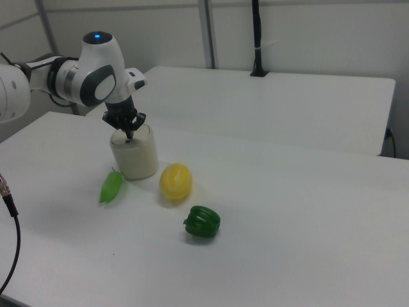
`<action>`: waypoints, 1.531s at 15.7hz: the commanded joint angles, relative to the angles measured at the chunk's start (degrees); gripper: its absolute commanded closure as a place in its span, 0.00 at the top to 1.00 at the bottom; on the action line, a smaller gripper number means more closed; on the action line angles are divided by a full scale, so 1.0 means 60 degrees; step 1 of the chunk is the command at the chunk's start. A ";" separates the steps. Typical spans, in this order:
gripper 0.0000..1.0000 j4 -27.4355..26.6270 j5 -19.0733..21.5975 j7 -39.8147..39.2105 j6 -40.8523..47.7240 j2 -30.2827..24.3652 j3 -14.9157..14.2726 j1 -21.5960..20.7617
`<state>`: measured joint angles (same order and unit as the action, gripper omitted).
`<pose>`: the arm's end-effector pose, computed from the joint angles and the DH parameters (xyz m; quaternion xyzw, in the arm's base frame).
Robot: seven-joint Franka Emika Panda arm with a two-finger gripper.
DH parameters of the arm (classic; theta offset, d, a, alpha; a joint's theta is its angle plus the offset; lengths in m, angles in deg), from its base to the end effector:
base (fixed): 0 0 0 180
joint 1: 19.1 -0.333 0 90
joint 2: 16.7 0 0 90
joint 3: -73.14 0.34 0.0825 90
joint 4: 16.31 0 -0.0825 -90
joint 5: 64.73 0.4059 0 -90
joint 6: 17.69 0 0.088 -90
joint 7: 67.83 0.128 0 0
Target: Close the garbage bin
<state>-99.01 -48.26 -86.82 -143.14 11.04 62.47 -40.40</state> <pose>0.7376 0.1791 0.4360 -0.9660 -0.2031 -0.1405 0.0757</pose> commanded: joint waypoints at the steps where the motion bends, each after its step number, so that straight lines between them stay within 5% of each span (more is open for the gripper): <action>1: 0.05 -0.0075 -0.0182 0.0616 0.0528 -0.0695 -0.0067 0.0180; 9: 0.18 -0.0060 -0.0414 0.0836 0.4203 -0.2366 -0.0111 0.1615; 11: 0.40 -0.0060 -0.0839 0.1507 0.4777 -0.2644 -0.0126 0.1924; 12: 0.62 -0.0074 -0.1015 0.1641 0.4938 -0.2718 -0.0126 0.2012; 13: 1.00 -0.0075 -0.1104 0.1628 0.5085 -0.2748 -0.0140 0.2071; 18: 1.00 -0.0060 -0.1352 0.1701 0.5408 -0.2792 -0.0155 0.2438; 24: 1.00 -0.0045 -0.2438 0.2463 0.5658 -0.2982 -0.0155 0.2584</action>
<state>-98.00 -61.06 -74.00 -109.75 -4.34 61.61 -25.09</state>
